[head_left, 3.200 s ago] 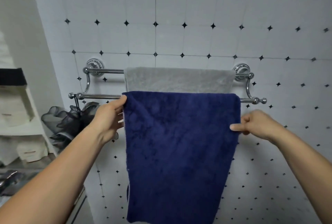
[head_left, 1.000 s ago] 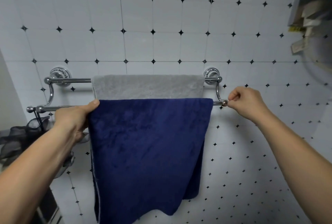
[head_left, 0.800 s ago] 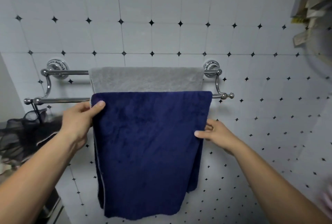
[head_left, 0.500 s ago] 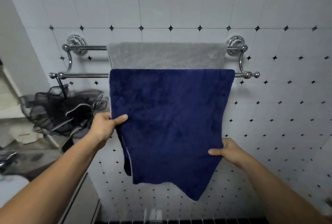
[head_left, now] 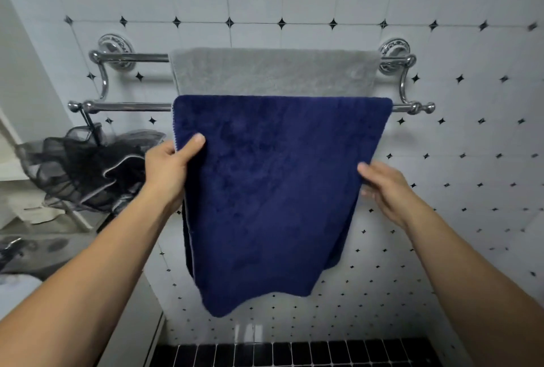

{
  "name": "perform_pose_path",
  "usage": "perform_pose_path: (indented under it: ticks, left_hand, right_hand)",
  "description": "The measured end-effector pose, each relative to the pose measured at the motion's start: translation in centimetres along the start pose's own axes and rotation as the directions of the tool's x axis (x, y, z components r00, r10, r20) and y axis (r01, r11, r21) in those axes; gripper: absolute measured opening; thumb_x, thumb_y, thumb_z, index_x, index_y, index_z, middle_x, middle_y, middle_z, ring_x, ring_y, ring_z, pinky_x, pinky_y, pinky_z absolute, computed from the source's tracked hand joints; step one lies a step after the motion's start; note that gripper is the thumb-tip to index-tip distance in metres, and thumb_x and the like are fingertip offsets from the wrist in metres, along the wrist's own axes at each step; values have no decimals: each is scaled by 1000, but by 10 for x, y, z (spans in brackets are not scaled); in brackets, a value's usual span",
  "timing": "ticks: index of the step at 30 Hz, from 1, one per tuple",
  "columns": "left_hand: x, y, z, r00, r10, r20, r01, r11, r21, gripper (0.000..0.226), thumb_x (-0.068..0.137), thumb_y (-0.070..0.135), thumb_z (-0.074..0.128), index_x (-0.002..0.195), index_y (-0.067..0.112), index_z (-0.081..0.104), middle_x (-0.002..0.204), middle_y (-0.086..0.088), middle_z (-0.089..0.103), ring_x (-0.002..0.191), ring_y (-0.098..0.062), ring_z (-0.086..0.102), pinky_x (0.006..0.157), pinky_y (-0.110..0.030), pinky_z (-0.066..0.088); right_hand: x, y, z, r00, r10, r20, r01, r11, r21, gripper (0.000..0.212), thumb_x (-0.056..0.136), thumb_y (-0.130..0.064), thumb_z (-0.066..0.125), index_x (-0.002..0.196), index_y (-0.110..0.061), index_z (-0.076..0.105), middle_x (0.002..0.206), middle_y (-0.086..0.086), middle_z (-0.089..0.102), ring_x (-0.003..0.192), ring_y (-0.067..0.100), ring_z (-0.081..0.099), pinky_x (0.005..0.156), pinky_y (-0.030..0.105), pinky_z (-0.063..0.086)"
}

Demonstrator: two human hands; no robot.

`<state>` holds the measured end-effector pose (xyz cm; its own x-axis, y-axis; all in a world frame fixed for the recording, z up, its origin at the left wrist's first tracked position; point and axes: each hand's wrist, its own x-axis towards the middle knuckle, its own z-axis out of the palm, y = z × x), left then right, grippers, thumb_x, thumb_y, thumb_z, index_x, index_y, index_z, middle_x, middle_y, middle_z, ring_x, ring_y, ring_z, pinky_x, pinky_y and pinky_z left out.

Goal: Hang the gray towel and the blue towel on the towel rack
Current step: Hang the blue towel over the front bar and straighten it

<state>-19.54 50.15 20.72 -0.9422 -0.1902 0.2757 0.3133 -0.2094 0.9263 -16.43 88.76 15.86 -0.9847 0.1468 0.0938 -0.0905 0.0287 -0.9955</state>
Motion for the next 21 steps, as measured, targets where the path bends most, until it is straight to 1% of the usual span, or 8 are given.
perform_pose_path:
  ticks: [2, 5, 8, 12, 14, 17, 19, 21]
  left_hand:
    - [8, 16, 1, 997, 64, -41, -64, 998, 3, 17, 79, 24, 76, 78, 9, 68, 83, -6, 67, 72, -16, 62, 69, -27, 54]
    - [18, 34, 2, 992, 96, -79, -92, 994, 50, 25, 78, 29, 76, 60, 20, 61, 67, 0, 61, 60, -11, 54, 57, -23, 46]
    - [30, 46, 4, 974, 157, -166, -131, 979, 156, 45, 75, 35, 78, 46, 24, 44, 48, 9, 45, 45, -6, 39, 46, -18, 33]
    - [34, 46, 8, 961, 181, -208, -124, 958, 259, 47, 80, 48, 68, 52, 19, 44, 52, 6, 38, 48, -8, 32, 46, -23, 28]
    - [23, 35, 0, 981, 166, -97, -139, 962, 235, 44, 83, 53, 63, 63, 15, 52, 57, 5, 47, 53, -7, 42, 47, -21, 37]
    - [11, 16, -14, 994, 87, 62, -97, 977, 192, 25, 82, 37, 72, 72, 15, 64, 71, 6, 68, 70, -11, 64, 67, -28, 55]
    - [13, 10, -19, 995, 80, 64, -93, 969, 227, 18, 81, 22, 76, 67, 18, 65, 69, 5, 70, 72, -13, 66, 72, -30, 54]
    - [17, 9, -22, 995, 83, 47, -92, 965, 246, 22, 80, 17, 76, 62, 17, 64, 65, 5, 70, 66, -12, 66, 70, -29, 54]
  right_hand:
    - [8, -26, 13, 996, -55, -67, 64, 987, 148, 27, 82, -23, 73, 107, -12, 70, 108, 2, 75, 102, 23, 70, 76, 34, 56]
    - [11, -53, 11, 986, -78, -146, 100, 983, 156, 20, 81, -14, 74, 101, -9, 72, 99, 4, 77, 95, 23, 72, 79, 34, 59]
    - [10, -71, -2, 971, -133, -196, 160, 979, 128, 18, 75, -19, 79, 91, -11, 75, 93, 3, 78, 91, 21, 73, 76, 31, 58]
    - [6, -79, 1, 976, -172, -130, 185, 978, 94, 28, 64, -32, 82, 86, -15, 76, 90, 0, 78, 83, 15, 74, 64, 24, 57]
    - [3, -76, 1, 984, -159, -75, 165, 983, 76, 22, 72, -34, 77, 89, -20, 77, 96, -2, 78, 86, 12, 73, 65, 24, 57]
    - [1, -66, -2, 990, -138, -40, 140, 989, 44, 20, 80, -24, 73, 99, -19, 74, 100, -2, 77, 89, 14, 73, 69, 26, 58]
    - [1, -62, -4, 989, -135, -60, 137, 990, 20, 18, 83, -15, 72, 100, -14, 72, 96, -2, 78, 87, 16, 74, 67, 25, 59]
    - [0, -60, -9, 987, -128, -95, 131, 991, 20, 16, 82, -12, 72, 99, -12, 72, 93, 0, 78, 87, 18, 74, 68, 24, 58]
